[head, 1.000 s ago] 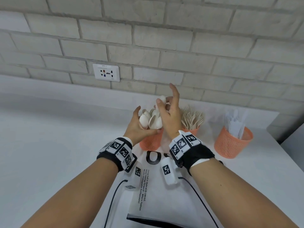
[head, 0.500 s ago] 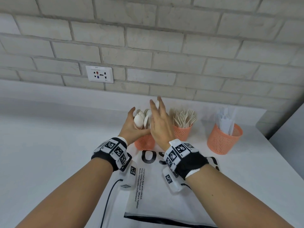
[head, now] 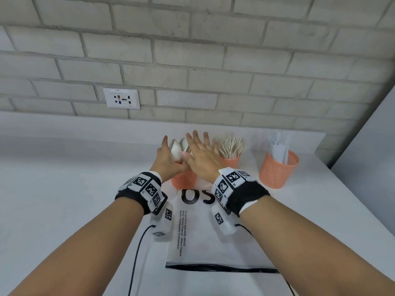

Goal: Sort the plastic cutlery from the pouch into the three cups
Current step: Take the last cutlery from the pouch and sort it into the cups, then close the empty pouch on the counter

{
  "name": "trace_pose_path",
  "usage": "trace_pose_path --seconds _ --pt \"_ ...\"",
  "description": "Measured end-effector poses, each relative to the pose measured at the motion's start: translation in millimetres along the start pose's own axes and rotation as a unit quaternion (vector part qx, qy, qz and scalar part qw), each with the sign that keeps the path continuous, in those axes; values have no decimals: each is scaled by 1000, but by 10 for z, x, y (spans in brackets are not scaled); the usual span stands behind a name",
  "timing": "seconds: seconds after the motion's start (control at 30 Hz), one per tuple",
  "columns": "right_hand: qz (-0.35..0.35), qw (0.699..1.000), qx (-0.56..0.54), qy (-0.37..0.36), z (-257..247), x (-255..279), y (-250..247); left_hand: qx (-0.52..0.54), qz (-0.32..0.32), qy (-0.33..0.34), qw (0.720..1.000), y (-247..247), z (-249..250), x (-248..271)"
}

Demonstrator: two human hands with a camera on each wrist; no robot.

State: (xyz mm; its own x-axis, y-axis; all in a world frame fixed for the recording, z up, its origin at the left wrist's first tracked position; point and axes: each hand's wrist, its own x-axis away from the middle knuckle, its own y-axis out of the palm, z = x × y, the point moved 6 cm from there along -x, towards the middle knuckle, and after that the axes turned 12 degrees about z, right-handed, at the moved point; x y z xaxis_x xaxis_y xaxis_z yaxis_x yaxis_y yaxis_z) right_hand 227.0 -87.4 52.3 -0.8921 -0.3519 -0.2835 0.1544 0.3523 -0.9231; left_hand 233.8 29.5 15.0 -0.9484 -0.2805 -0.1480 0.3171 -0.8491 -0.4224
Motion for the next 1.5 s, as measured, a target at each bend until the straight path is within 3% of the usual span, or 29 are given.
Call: trace_pose_path --seconds 0.07,0.17,0.2,0.23,0.3,0.37,0.4,0.5,0.57,0.63,0.73,0.87,0.93,1.0,1.07,1.17,1.27,1.4,1.5 --pt "21 999 -41 -19 -42 81 -181 -30 50 36 998 -146 124 104" --pt "89 991 -91 -39 -16 307 -507 -47 148 206 966 -403 433 405" --pt "81 991 -95 -42 35 397 -556 -56 124 253 958 -399 498 518" --pt "50 993 -97 -42 96 499 -563 -69 57 284 955 -335 535 637" --pt "-55 995 -76 -40 237 734 -450 -135 -151 285 937 -72 477 904" --pt "-176 984 -6 -34 408 1026 -254 -258 -331 242 875 162 257 1167" --pt "-232 972 39 -27 514 1191 -148 -309 -385 212 844 229 119 1261" --pt "-359 921 150 24 852 1721 79 -423 -436 167 777 289 -159 1446" --pt "-390 903 174 55 1000 1984 110 -473 -431 194 744 299 -227 1512" --pt "-405 898 156 75 1086 2147 85 -499 -417 215 728 319 -253 1524" --pt "-392 906 141 73 1205 2251 36 -498 -385 215 746 311 -224 1515" --pt "-253 962 73 66 1349 2264 -112 -450 -332 182 809 171 -127 1426" --pt "-203 975 21 90 1428 2260 -263 -366 -324 111 866 65 -113 1382" --pt "-191 974 -34 114 1438 2244 -408 -244 -299 -4 923 -7 -178 1340" --pt "-163 970 -83 160 1497 2189 -480 -186 -243 -99 947 -51 -277 1313" --pt "-96 964 -124 214 1615 2065 -399 -211 -188 -148 948 -10 -379 1301" --pt "-33 949 -120 289 1715 2019 -220 -347 -160 -117 916 71 -406 1286" --pt "-95 933 -70 339 1719 2005 -18 -478 -132 -96 863 149 -397 1290" --pt "-150 931 -67 325 1693 1955 53 -517 -108 -79 846 235 -378 1268"
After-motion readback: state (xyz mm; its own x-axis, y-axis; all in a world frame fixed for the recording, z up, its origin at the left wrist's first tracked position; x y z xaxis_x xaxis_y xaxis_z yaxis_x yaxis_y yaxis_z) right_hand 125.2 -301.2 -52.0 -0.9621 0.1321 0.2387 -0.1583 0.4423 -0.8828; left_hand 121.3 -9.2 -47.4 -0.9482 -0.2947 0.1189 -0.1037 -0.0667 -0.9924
